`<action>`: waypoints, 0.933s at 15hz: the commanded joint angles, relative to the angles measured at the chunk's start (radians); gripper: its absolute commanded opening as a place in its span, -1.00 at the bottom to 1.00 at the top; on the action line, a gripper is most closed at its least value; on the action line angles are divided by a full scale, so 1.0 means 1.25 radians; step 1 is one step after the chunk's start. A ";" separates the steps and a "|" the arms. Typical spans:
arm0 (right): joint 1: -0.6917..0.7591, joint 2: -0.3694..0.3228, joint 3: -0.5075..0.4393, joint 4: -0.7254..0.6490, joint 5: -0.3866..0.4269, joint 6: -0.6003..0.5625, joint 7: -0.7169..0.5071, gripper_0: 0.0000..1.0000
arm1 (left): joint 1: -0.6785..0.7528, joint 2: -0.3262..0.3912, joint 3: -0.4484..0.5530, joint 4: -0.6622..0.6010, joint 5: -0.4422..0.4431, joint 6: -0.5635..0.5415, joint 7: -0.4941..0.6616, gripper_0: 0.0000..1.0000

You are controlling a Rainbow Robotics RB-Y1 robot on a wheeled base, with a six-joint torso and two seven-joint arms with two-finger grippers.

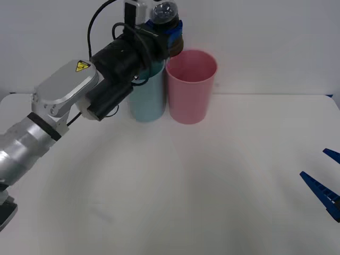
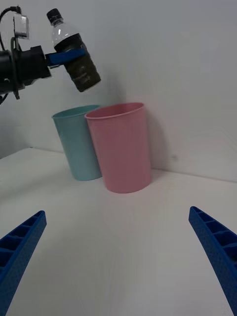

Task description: Grasp the object on the table and drop it into the matching bin: aluminum can to the light blue bin, PET bottle to the pink bin.

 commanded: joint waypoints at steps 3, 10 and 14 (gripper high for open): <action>0.000 0.000 0.000 0.000 0.000 0.000 0.000 1.00 | -0.193 -0.083 -0.111 0.249 0.003 -0.032 0.035 -0.93; 0.000 0.000 0.000 0.000 0.000 0.000 0.000 1.00 | -0.323 -0.160 -0.146 0.473 -0.030 -0.155 0.079 -0.85; 0.000 0.000 0.000 0.000 0.000 0.000 0.000 1.00 | -0.327 -0.159 -0.146 0.473 -0.047 -0.172 0.104 -0.44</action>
